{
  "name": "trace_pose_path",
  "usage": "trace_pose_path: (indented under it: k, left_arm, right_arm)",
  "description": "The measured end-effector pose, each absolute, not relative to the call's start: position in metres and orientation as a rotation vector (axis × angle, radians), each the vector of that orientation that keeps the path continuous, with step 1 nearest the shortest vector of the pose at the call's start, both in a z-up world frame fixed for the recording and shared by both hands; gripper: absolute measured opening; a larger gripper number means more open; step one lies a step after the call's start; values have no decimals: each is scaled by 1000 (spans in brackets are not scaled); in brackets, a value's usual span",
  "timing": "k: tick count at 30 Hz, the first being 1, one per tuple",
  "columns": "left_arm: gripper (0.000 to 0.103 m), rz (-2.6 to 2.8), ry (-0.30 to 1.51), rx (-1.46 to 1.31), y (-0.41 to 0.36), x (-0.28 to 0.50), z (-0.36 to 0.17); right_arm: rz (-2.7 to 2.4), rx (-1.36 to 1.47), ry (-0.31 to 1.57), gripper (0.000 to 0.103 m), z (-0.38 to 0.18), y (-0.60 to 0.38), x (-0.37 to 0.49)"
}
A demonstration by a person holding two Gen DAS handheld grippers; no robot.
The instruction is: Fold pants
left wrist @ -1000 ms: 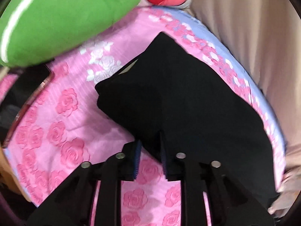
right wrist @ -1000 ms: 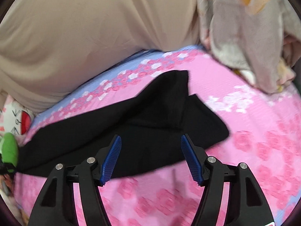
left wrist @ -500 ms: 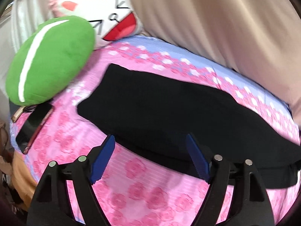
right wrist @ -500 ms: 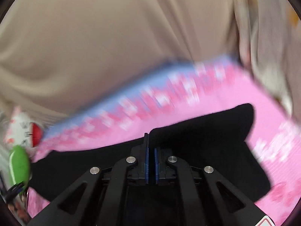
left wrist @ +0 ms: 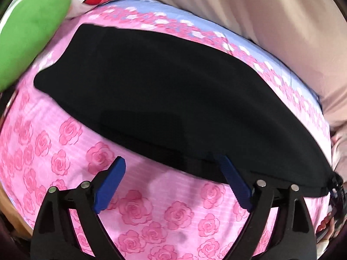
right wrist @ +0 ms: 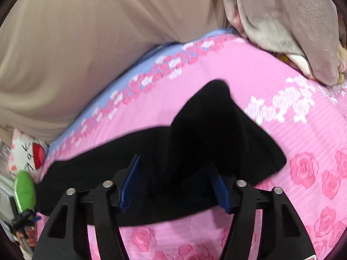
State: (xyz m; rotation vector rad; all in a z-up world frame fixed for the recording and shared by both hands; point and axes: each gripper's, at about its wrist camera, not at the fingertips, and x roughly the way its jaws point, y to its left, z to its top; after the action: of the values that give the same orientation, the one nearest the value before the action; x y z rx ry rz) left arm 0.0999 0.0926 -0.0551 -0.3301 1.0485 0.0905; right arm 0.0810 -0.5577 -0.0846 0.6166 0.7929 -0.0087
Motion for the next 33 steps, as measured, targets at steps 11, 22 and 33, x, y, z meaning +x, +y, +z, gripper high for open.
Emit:
trace_pose_path:
  k: [11, 22, 33]
  left_arm:
    - [89, 89, 1041, -401, 103, 102, -56]
    - [90, 79, 1083, -498, 117, 120, -72]
    - [8, -20, 1102, -644, 171, 119, -62]
  right_arm:
    - [84, 547, 583, 5, -12, -547, 80]
    - [-103, 624, 755, 53, -74, -596, 58]
    - [-134, 478, 729, 54, -60, -531, 35]
